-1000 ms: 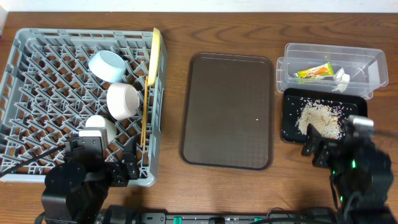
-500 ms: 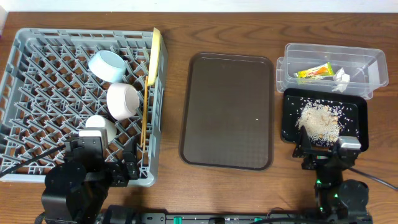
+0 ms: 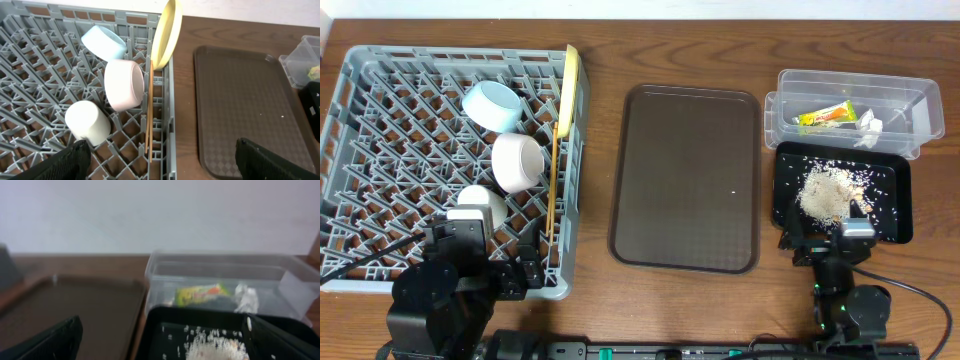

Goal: Sort waste into correct bins and load items into the dishwasher

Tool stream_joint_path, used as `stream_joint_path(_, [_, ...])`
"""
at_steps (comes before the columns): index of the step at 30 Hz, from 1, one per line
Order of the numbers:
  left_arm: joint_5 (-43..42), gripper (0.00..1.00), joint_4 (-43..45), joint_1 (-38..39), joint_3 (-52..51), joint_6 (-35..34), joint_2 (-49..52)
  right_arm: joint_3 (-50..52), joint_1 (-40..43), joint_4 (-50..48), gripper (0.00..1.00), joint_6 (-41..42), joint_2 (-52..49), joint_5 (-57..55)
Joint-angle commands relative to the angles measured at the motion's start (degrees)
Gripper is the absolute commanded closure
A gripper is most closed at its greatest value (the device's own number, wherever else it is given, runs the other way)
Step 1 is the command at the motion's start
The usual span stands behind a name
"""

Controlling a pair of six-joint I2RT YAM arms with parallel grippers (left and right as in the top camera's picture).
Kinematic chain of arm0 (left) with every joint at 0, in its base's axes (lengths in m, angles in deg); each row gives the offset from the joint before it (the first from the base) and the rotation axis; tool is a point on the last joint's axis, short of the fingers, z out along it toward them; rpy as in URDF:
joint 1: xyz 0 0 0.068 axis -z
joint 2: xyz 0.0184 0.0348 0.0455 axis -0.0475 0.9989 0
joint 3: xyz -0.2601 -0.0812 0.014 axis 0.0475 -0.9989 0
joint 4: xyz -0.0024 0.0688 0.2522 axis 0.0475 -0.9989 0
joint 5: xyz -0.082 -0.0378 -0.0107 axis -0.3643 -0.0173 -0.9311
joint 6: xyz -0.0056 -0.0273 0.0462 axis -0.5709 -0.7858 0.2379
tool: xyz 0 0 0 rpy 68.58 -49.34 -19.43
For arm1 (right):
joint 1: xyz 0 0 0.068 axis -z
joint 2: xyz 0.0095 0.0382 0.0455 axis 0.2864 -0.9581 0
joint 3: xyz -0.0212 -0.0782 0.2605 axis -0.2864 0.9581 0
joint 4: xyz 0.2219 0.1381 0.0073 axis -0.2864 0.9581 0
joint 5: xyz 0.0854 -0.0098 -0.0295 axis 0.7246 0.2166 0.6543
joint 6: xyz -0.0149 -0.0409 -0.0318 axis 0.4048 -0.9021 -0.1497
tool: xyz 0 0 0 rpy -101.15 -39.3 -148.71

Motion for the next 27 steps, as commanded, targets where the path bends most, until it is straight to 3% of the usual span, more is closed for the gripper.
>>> stream_joint_path(1, [0.7,0.06,0.0,0.0,-0.1,-0.3,0.0,0.2,0.2,1.4,0.01,-6.3,0.4,3.8])
stream_joint_path(27, [0.7,0.06,0.0,0.0,-0.1,-0.3,0.0,0.2,0.2,1.2,0.01,-6.2,0.4,3.5])
